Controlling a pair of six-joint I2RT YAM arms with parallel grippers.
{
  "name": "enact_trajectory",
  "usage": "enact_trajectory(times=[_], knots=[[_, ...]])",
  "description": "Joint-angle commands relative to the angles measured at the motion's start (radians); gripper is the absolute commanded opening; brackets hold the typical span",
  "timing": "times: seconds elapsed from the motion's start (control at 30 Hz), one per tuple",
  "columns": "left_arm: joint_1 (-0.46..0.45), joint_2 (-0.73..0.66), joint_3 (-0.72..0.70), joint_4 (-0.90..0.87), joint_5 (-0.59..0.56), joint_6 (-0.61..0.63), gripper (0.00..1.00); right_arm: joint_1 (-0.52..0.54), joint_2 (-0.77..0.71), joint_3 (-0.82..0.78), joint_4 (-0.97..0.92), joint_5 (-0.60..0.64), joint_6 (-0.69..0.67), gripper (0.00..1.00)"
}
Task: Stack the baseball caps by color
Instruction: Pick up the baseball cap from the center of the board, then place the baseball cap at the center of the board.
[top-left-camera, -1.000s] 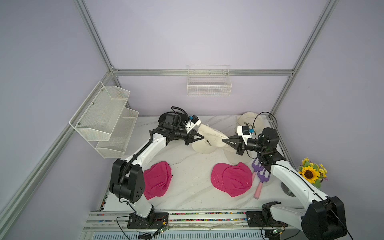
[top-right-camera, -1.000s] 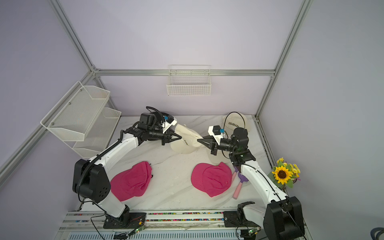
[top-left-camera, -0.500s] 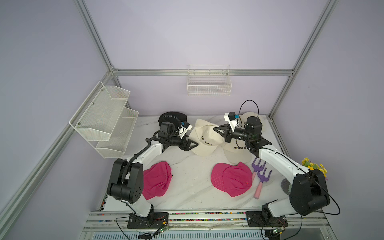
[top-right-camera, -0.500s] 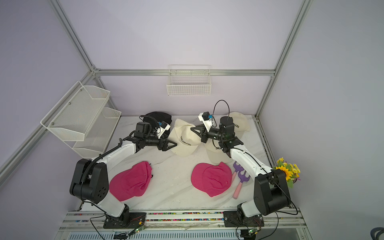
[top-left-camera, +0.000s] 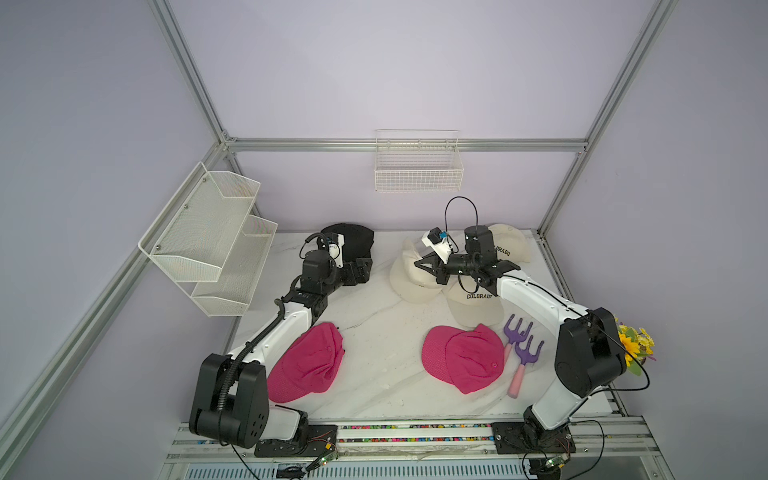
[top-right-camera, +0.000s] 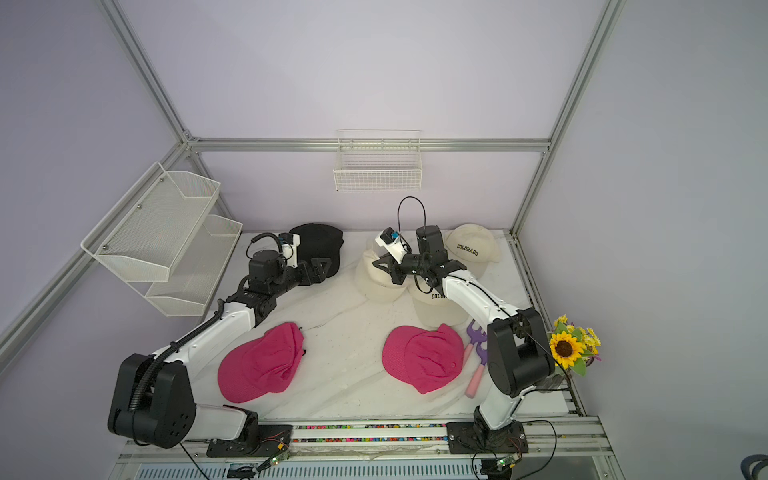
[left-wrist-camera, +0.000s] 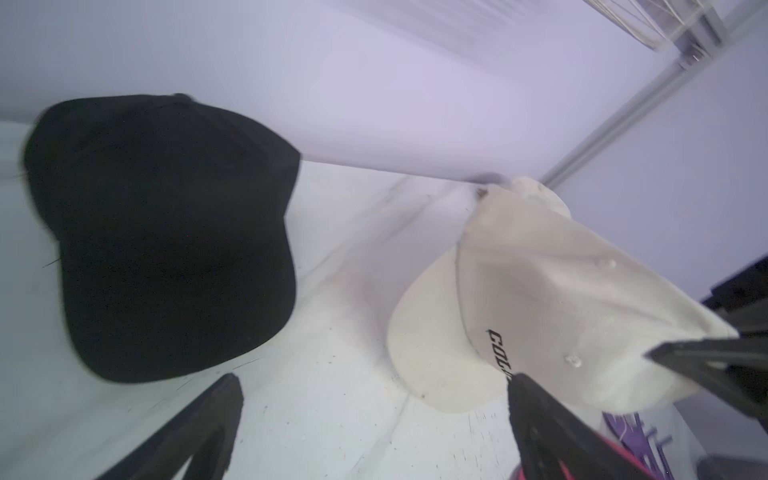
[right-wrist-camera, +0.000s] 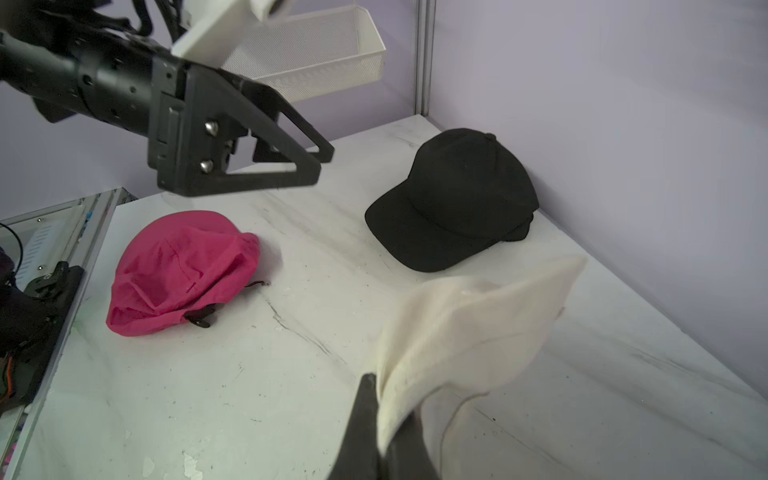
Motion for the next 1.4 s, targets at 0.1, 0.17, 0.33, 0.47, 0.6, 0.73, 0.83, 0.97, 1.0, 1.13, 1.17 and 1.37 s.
enact_trajectory(times=[0.1,0.17,0.33,0.47,0.6,0.73,0.83,0.97,1.0,1.13,1.17,1.37], knots=[[0.001,-0.107,-0.156,0.142,-0.105,-0.254,1.00,0.019,0.117,0.130,-0.230,-0.019,-0.183,0.00],[0.001,-0.125,-0.174,0.126,-0.110,-0.272,1.00,0.022,0.155,0.166,-0.277,-0.035,-0.223,0.00],[0.002,-0.143,-0.187,0.049,-0.116,-0.274,1.00,0.024,0.229,0.242,-0.329,-0.037,-0.278,0.00],[0.001,-0.126,-0.184,0.039,-0.057,-0.260,1.00,0.024,0.266,0.304,-0.346,-0.026,-0.288,0.00],[0.001,-0.111,-0.182,0.043,-0.027,-0.257,1.00,0.027,0.277,0.399,-0.434,-0.089,-0.304,0.00],[0.001,-0.118,-0.179,0.037,-0.054,-0.255,1.00,0.058,0.177,0.347,-0.404,-0.061,-0.287,0.00],[0.001,-0.122,-0.173,0.027,-0.053,-0.252,1.00,0.069,0.081,0.278,-0.358,-0.056,-0.250,0.00],[0.001,-0.136,-0.170,0.023,-0.045,-0.252,1.00,0.079,-0.012,0.195,-0.303,-0.094,-0.225,0.00],[0.001,-0.139,-0.172,0.021,-0.045,-0.253,1.00,0.080,-0.025,0.177,-0.287,-0.106,-0.219,0.00],[0.001,-0.145,-0.178,0.019,-0.044,-0.251,1.00,0.081,0.002,0.148,-0.281,-0.110,-0.237,0.00],[0.001,-0.143,-0.180,0.019,-0.042,-0.249,1.00,0.080,0.025,0.153,-0.295,-0.111,-0.252,0.00],[0.001,-0.111,-0.165,0.007,-0.007,-0.235,1.00,0.070,0.224,0.260,-0.380,-0.087,-0.360,0.00]])
